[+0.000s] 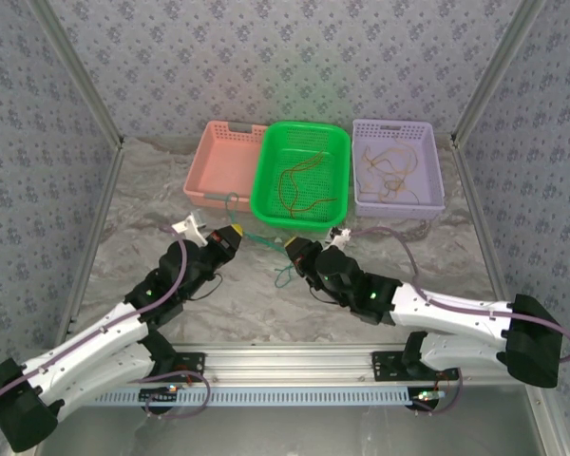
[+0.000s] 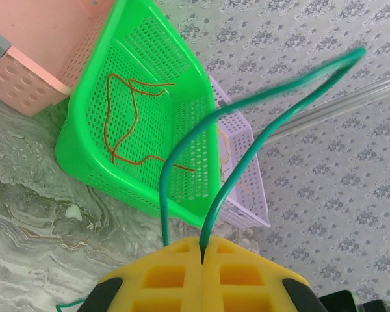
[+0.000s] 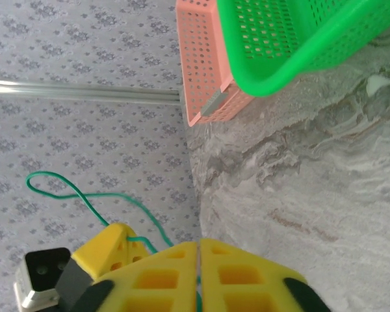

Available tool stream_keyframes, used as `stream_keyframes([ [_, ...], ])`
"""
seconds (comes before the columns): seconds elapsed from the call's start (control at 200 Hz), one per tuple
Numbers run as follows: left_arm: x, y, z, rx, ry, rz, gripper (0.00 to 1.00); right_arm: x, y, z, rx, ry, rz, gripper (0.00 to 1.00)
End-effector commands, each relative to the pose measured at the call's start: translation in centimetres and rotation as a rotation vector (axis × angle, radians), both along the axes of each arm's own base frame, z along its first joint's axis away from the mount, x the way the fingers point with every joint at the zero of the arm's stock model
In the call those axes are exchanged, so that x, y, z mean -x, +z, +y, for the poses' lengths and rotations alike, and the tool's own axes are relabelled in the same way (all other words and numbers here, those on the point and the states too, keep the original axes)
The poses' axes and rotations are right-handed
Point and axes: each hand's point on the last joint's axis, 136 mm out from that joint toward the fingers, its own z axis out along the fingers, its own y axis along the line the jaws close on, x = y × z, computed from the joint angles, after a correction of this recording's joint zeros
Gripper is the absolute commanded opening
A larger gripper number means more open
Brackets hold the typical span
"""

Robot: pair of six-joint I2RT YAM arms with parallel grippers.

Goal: Untangle the cables

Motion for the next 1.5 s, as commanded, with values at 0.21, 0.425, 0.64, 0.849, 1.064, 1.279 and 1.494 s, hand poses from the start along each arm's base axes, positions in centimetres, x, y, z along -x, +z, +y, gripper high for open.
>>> stream_keyframes([
  [0.21,-0.9,3.4,0.1,0.064,0.048,-0.047,0.00,1.8,-1.1,0.1,0.090,-0.006,0.014,0.00],
  [0.425,-2.4,5.1,0.0,0.144,0.081,-0.033,0.00,3.4,-3.2,0.3,0.138,-0.014,0.037,0.00],
  [0.64,-3.2,8.3,-0.7,0.281,0.041,-0.037,0.00,3.4,-5.0,0.0,0.202,-0.048,0.017,0.00],
  [0.849,-2.0,10.3,-2.1,0.289,-0.070,0.012,0.00,0.7,-5.1,-4.3,0.297,-0.148,-0.100,0.00],
  [1.064,-0.7,7.5,-2.1,0.192,-0.184,0.179,0.00,-2.5,-0.8,-8.9,0.300,-0.168,-0.244,0.00],
  [1.279,1.3,5.6,-7.3,0.261,-0.498,0.257,0.00,-5.2,2.4,-10.9,0.328,-0.134,-0.336,0.00],
  [1.494,4.2,6.1,-10.9,0.197,-0.661,0.203,0.00,-9.2,1.2,-12.0,0.349,-0.105,-0.263,0.00],
])
